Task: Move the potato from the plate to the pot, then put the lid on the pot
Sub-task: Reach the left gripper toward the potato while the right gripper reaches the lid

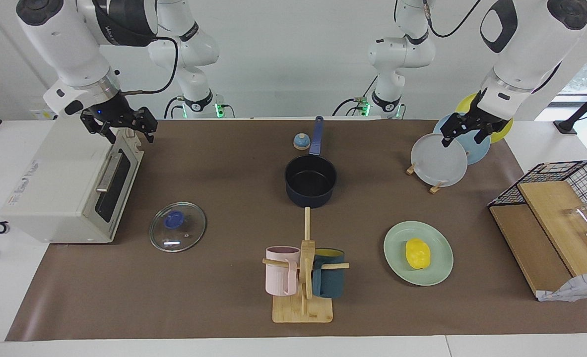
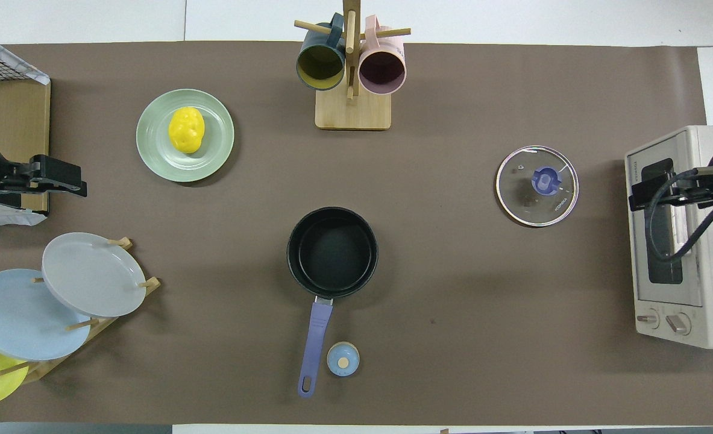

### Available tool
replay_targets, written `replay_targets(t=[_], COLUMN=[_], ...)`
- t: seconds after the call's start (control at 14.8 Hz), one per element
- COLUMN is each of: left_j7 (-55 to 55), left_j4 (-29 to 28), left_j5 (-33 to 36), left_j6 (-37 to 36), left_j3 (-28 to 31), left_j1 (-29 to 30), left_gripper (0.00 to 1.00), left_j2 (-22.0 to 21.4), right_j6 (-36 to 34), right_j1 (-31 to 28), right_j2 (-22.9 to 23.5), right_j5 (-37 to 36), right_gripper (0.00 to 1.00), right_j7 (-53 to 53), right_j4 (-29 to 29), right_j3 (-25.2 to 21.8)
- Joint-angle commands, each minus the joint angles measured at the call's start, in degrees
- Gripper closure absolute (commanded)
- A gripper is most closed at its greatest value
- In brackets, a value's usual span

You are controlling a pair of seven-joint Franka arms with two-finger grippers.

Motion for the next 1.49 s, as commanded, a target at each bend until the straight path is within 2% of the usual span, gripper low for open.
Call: replay_targets(t=[0.0,0.61,0.81,1.15,1.42], left_j7=[-0.3,-0.3,-0.8,-0.7,-0.6], left_j4=[-0.2,-0.1,-0.3,-0.1,2.8], left_j5=[0.2,0.2,0.2,-0.2,-2.0], left_j6=[-0.4,-0.7,-0.4,2.5,7.1], left_j3=[-0.1,-0.1,-0.1,-0.1,-0.1], left_j1=[0.0,0.1,-0.2,-0.2,0.0], left_gripper=[0.00,0.00,0.00,0.00,0.00], left_j2=[-0.6,-0.6,-0.6,0.0,5.2], right_j6=[-0.6,-0.3,3.8,11.4,24.2], right_j1=[-0.3,0.4,0.4,1.8,2.8], right_j2=[-0.4,-0.6,0.3,7.1,10.3], right_j5=[0.9,0.9,0.6,0.6,0.8], right_gripper=[0.00,0.00,0.00,0.00,0.00], right_j7=[0.6,-1.7,-1.9,-3.2,-3.8], right_j4=[0.3,-0.1,-0.7,-1.1,-8.5], right_j3=[0.1,0.2,0.6,1.0,1.0])
